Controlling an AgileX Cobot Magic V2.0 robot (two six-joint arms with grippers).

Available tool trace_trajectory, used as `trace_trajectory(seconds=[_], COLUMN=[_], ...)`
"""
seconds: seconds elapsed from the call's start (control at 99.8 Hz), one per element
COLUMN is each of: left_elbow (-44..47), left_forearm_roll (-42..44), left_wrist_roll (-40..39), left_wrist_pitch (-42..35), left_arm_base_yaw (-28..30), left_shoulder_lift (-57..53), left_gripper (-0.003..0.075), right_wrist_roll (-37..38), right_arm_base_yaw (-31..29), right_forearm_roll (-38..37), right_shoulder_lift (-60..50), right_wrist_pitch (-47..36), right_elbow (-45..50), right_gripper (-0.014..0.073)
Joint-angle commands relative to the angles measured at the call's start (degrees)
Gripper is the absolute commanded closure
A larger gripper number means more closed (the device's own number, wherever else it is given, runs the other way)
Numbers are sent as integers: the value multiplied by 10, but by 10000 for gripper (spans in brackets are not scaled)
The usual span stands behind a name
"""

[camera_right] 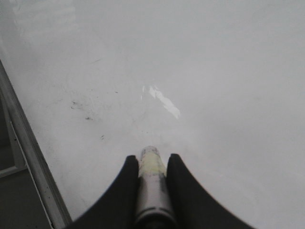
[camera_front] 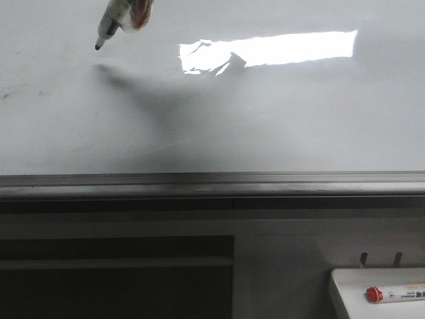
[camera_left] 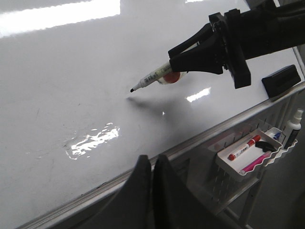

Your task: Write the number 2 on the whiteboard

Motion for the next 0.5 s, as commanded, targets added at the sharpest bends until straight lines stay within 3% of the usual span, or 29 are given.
trace_trajectory(seconds=[0.0,0.491], left_elbow=[-10,-10], left_forearm_roll=[-6,-12], left_wrist_roll=[-8,-8], left_wrist_pitch=[-56,-63], left_arm_base_yaw=[-4,-4], left_shoulder_lift=[-6,-6], left_gripper=[741,741], right_wrist_roll=[-5,-5], right_arm_base_yaw=[-3,-12], right_forearm_roll=[-4,-4], right_shoulder_lift=[-15,14], right_wrist_pitch=[-35,-34], right_elbow=[-17,-17], right_gripper=[664,664])
